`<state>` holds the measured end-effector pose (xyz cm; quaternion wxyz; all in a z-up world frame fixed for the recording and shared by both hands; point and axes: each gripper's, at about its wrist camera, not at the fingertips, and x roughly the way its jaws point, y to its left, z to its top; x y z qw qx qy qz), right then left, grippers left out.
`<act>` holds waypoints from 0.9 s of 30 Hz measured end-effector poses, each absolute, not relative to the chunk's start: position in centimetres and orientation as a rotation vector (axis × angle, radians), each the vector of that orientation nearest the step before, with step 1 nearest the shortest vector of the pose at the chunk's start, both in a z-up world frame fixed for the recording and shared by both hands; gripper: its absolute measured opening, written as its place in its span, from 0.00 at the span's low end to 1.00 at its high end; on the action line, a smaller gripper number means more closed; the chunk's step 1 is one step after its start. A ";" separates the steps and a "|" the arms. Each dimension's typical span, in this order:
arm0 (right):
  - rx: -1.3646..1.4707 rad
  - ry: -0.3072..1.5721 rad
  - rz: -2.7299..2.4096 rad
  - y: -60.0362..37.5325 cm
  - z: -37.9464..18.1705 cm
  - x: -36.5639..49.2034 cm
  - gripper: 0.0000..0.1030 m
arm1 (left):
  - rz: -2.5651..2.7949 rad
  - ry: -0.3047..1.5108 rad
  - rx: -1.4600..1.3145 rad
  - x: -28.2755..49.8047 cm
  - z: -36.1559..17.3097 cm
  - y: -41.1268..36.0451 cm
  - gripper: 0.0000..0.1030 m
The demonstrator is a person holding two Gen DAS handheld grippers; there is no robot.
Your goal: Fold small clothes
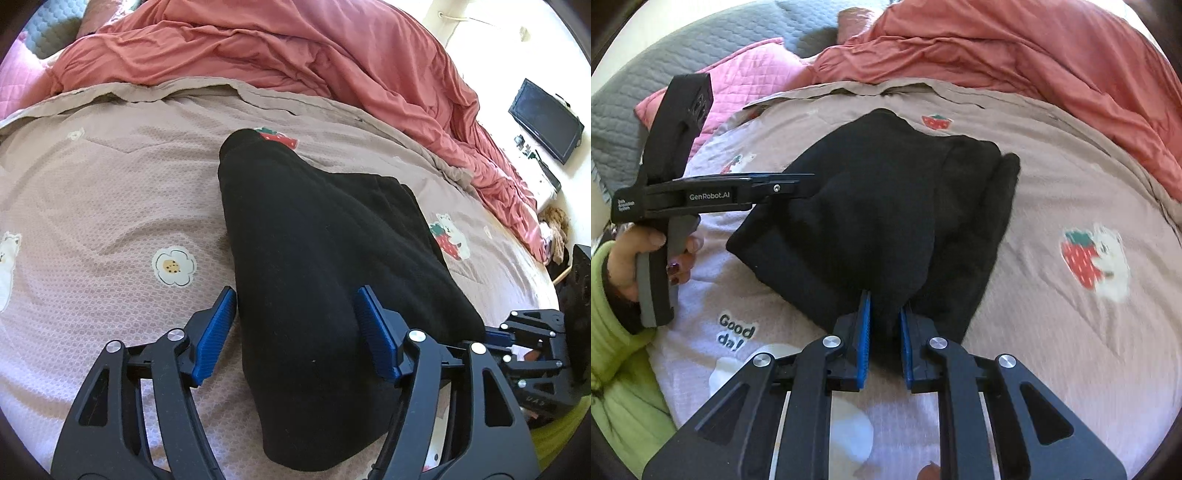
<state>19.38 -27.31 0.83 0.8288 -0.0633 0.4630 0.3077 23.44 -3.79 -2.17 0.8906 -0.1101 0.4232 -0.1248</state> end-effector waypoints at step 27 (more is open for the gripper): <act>0.095 0.858 0.542 -28.0 3.9 19.9 0.34 | -0.226 0.879 -0.190 22.1 -2.0 -3.8 0.65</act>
